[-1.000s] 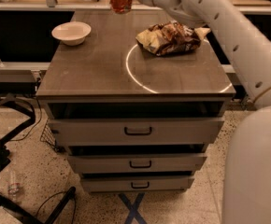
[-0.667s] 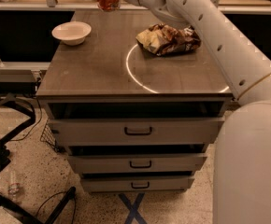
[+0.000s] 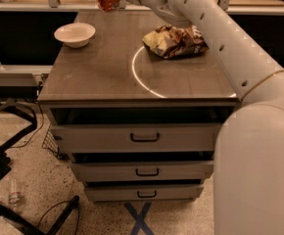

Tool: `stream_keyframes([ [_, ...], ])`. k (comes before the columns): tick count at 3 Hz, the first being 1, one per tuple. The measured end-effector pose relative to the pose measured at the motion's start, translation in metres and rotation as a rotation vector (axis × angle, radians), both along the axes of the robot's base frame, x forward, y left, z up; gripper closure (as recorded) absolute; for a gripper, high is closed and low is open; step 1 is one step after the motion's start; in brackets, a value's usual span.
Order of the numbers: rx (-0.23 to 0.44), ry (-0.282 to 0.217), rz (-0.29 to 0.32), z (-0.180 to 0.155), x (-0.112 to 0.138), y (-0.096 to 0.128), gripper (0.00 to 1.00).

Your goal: Place coke can into paper bowl

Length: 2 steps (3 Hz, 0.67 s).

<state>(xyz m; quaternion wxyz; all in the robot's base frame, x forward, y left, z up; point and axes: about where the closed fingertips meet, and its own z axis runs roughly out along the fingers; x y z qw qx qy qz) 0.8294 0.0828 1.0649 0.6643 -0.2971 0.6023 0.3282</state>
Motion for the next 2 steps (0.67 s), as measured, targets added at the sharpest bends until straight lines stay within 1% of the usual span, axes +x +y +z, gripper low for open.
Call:
stream_keyframes([
  [1, -0.062, -0.006, 0.023, -0.019, 0.028, 0.035, 1.00],
  [2, -0.108, -0.019, 0.045, -0.033, 0.057, 0.068, 1.00],
])
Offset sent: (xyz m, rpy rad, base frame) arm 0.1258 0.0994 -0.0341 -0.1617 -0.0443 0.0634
